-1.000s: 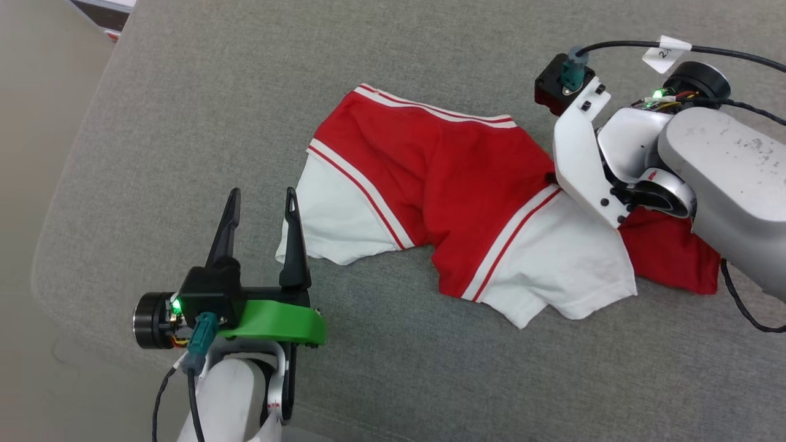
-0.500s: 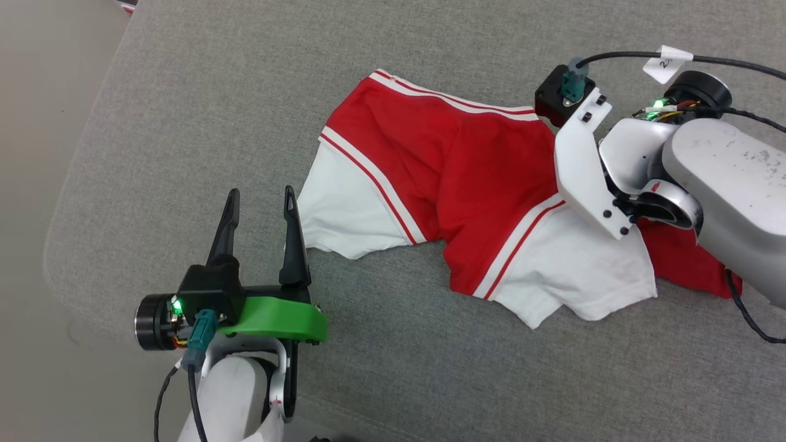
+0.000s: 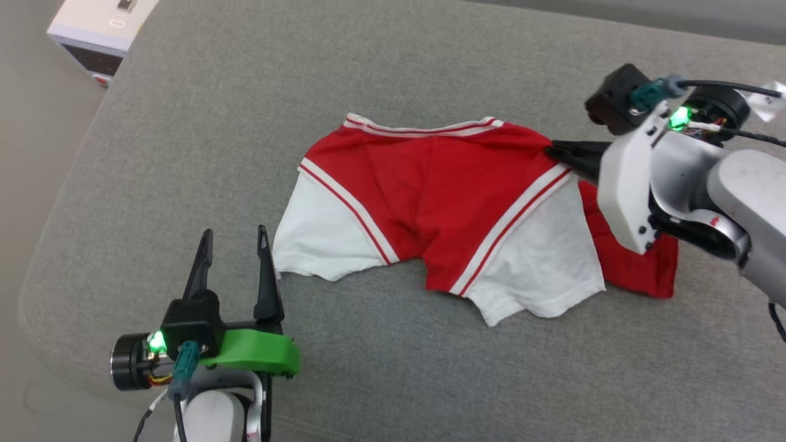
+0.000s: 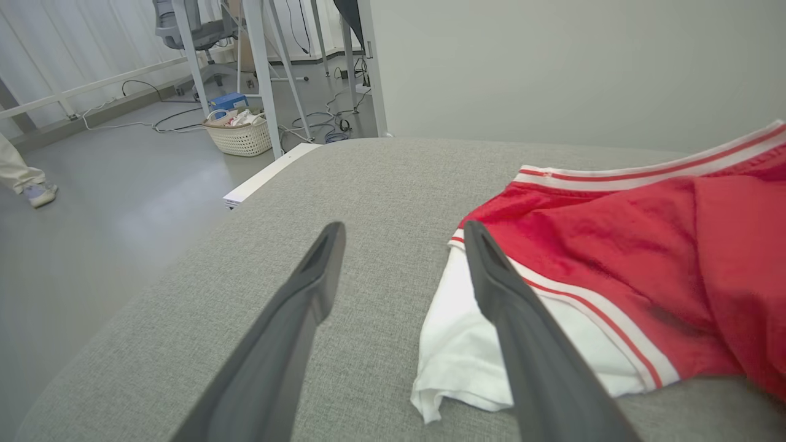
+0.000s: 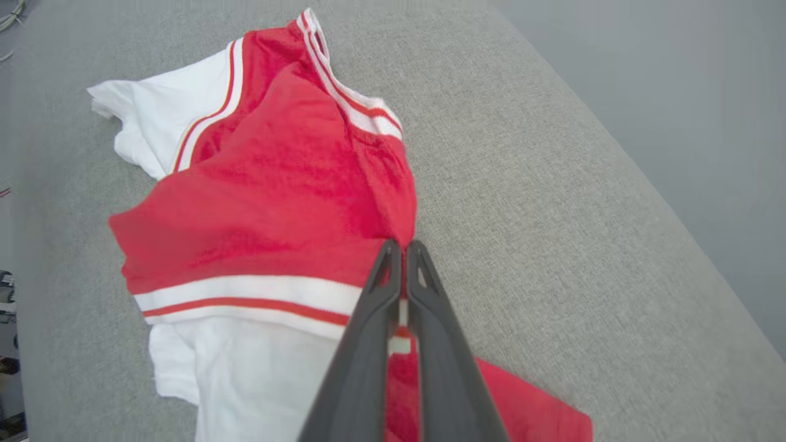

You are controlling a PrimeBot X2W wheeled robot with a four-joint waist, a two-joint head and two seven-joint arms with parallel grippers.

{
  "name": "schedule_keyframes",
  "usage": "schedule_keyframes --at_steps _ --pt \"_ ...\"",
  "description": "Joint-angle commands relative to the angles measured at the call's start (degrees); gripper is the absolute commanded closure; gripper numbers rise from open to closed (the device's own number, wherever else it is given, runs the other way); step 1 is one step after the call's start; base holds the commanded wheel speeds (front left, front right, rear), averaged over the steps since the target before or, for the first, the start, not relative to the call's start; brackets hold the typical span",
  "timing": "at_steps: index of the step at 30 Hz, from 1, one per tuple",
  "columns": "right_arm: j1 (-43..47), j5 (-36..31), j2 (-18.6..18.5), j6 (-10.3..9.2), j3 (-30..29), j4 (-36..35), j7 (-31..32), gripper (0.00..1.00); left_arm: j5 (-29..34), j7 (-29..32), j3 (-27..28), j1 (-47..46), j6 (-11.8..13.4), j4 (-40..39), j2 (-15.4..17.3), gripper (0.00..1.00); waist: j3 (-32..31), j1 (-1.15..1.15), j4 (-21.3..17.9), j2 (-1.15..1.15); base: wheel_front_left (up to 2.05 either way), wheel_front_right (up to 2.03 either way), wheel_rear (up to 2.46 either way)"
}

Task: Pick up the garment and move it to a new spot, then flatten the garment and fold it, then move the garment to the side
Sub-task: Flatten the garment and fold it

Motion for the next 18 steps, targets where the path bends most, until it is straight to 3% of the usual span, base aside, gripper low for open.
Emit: schedule_keyframes --at_steps 1,10,18 --pt "2.1 0.4 -1.6 -0.01 -1.2 -1.4 -1.6 1.0 0.6 -0.3 0.4 1.1 -0.4 0.1 -0.3 0.0 -4.2 0.0 -3.7 0.0 0.0 0.0 0.0" --pt "15.2 0.8 -11.0 -0.01 -13.1 -9.8 -6.6 1.0 1.9 -0.3 2.8 5.3 -1.6 0.1 -0.3 0.0 -8.9 0.0 -8.5 0.0 0.0 0.0 0.0" --pt "25.2 2.3 -17.3 -0.01 -29.0 -12.6 -3.3 1.0 2.4 -0.3 2.9 6.0 -2.3 -0.3 -0.3 0.0 -9.0 0.0 -11.0 0.0 0.0 0.0 0.0"
